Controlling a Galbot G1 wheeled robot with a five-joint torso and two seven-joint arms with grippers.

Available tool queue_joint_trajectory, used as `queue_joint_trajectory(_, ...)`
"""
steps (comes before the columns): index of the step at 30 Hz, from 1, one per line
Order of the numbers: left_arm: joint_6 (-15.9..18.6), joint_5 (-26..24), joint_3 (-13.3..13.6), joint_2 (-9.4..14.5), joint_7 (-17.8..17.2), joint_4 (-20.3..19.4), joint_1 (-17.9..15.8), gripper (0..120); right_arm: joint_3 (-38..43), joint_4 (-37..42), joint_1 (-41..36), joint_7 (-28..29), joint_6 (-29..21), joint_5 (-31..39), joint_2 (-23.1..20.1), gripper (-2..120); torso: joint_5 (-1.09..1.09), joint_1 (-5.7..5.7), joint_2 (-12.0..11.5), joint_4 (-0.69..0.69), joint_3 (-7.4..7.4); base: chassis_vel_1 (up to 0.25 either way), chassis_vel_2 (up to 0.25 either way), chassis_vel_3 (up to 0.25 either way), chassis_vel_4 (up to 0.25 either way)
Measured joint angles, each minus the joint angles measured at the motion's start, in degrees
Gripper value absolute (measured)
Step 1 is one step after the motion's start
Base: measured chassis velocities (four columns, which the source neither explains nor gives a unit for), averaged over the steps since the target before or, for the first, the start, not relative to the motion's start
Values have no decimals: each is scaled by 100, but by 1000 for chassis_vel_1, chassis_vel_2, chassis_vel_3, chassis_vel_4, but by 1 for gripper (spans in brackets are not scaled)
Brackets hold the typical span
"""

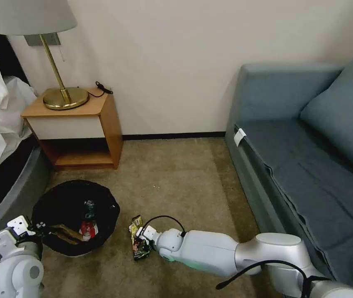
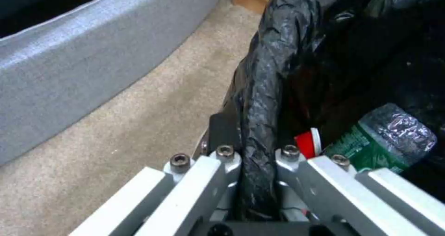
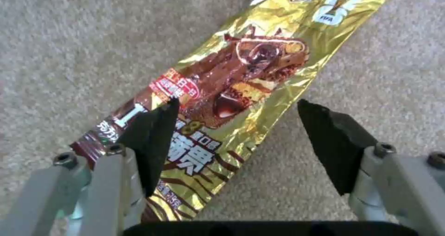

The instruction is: Pick up the trash bin, then pick up the garbage on the floor and place it into the trash bin.

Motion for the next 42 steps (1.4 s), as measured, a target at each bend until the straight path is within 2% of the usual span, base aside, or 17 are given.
queue_joint_trajectory(10, -34, 14, 8, 14, 0, 11, 15, 3, -20, -213, -120, -51, 138, -188, 40, 63, 1, 0, 0, 0, 0, 0, 0, 0, 0)
queue_joint_trajectory(15, -40, 26, 26, 21, 1, 30, 4, 3, -20, -230, -176, -56, 193, -245, 33, 54, 1, 0, 0, 0, 0, 0, 0, 0, 0)
queue_joint_trajectory(16, -41, 28, 29, 23, 1, 40, -3, 3, -20, -230, -189, -59, 206, -252, 32, 47, 1, 0, 0, 0, 0, 0, 0, 0, 0)
queue_joint_trajectory(19, -42, 35, 37, 23, 1, 51, -10, 3, -20, -232, -192, -72, 221, -261, 32, 42, 1, 0, 0, 0, 0, 0, 0, 0, 0)
queue_joint_trajectory(23, -56, 64, 69, 14, 3, 76, -23, 3, -36, -233, -203, -110, 291, -304, 17, 21, 1, 0, 0, 0, 0, 0, 0, 0, 0)
queue_joint_trajectory(24, -56, 64, 69, 14, 3, 76, -23, 3, -36, -233, -203, -110, 291, -304, 17, 21, 1, 0, 0, 0, 0, 0, 0, 0, 0)
queue_joint_trajectory(27, -63, 81, 75, 10, 6, 85, -24, 3, -44, -234, -204, -113, 315, -354, 6, 8, 1, 0, 0, 0, 1, 0, 0, 0, 0)
queue_joint_trajectory(29, -64, 83, 77, 8, 7, 85, -25, 3, -46, -234, -204, -115, 316, -360, 3, 6, 1, 0, 0, 0, 0, 0, 0, 0, 0)
queue_joint_trajectory(30, -66, 88, 84, 2, 8, 88, -27, 3, -48, -235, -207, -124, 321, -371, -5, 1, 1, 0, 0, 0, 1, 0, 0, 0, 0)
queue_joint_trajectory(42, -81, 118, 110, -9, 15, 128, -60, 3, -82, -9, -211, -111, 440, -406, -151, 0, 1, 0, 0, 0, 0, 0, 0, 0, 0)
